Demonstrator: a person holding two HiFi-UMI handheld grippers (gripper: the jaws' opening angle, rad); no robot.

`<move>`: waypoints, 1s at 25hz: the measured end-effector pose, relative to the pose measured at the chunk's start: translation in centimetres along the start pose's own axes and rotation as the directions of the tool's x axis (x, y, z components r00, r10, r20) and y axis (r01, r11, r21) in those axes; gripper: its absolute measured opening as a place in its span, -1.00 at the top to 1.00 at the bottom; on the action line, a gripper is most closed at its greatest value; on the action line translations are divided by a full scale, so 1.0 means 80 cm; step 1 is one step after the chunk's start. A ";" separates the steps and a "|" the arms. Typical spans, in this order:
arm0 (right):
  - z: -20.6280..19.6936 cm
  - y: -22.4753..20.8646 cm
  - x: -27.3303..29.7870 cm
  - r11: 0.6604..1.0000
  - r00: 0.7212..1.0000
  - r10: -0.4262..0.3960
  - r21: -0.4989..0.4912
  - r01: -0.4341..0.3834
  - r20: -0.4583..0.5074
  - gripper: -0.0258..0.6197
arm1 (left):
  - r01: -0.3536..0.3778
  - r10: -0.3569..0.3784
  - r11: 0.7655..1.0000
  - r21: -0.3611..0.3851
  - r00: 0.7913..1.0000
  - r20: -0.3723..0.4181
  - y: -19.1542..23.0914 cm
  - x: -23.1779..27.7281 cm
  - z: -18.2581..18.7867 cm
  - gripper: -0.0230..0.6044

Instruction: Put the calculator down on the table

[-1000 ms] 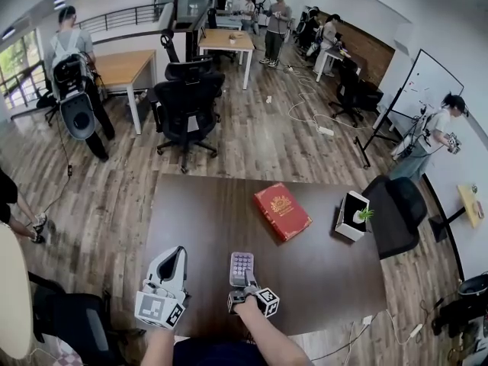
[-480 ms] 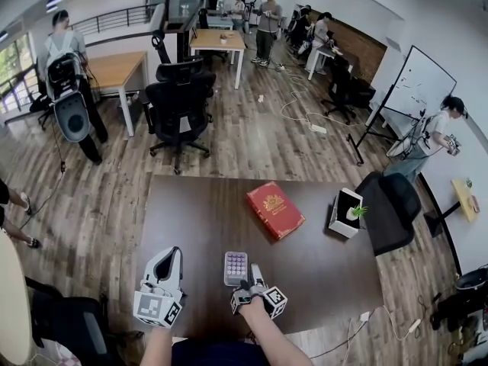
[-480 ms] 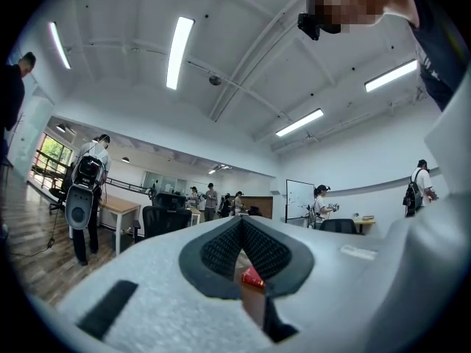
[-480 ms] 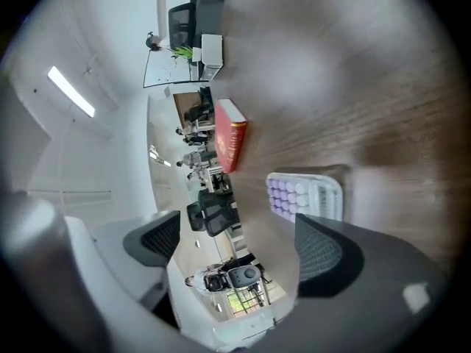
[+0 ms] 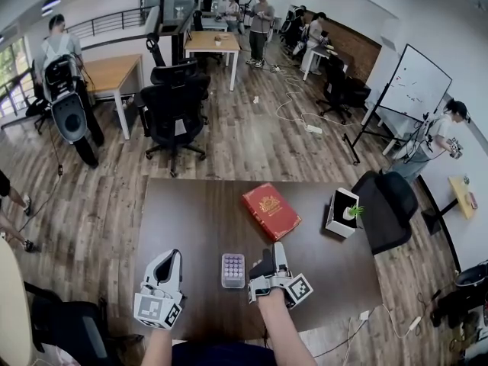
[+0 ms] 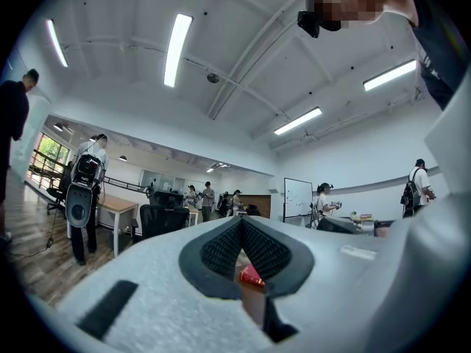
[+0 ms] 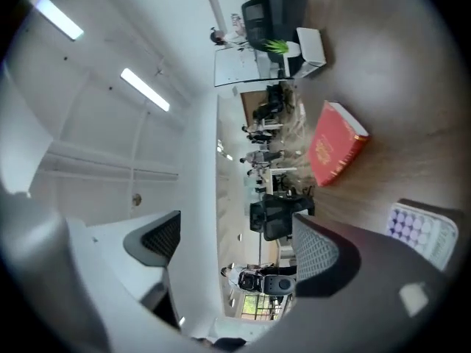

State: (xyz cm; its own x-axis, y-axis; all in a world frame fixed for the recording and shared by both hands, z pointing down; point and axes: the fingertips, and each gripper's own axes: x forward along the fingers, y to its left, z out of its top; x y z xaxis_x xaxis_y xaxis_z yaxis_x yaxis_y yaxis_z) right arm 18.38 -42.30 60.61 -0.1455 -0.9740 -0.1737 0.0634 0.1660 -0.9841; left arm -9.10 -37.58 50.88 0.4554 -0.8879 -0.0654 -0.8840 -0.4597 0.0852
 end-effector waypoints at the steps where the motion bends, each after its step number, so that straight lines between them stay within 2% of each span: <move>1: 0.008 0.018 0.002 0.999 0.999 0.034 -0.039 -0.034 -0.001 -0.58 | 0.000 0.000 1.000 0.002 1.000 0.000 0.000 0.000 0.000 0.94; 4: 0.034 0.064 0.002 0.987 0.993 0.115 -0.110 -0.114 0.005 -0.56 | -0.005 0.005 1.000 0.000 1.000 0.002 0.003 0.002 -0.002 0.94; 9: 0.066 0.101 -0.003 0.973 0.982 0.190 -0.139 -0.185 0.020 -0.54 | 0.000 0.000 1.000 0.004 1.000 0.000 0.003 0.004 -0.004 0.94; 19: 0.062 0.089 -0.007 0.974 0.985 0.175 -0.148 -0.172 0.008 -0.52 | 0.011 -0.011 1.000 0.003 1.000 -0.002 0.001 0.010 -0.003 0.94; 25: 0.066 0.096 -0.006 0.960 0.983 0.181 -0.216 -0.179 -0.010 -0.50 | 0.010 -0.010 1.000 0.006 1.000 -0.004 0.003 0.010 -0.005 0.94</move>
State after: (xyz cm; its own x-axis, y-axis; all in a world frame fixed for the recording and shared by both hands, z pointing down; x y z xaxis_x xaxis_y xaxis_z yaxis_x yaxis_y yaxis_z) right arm 24.14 -41.39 53.30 -0.1416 -0.9263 -0.3492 -0.1260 0.3667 -0.9218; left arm -8.90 -38.38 51.25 0.4643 -0.8835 -0.0626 -0.8802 -0.4681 0.0783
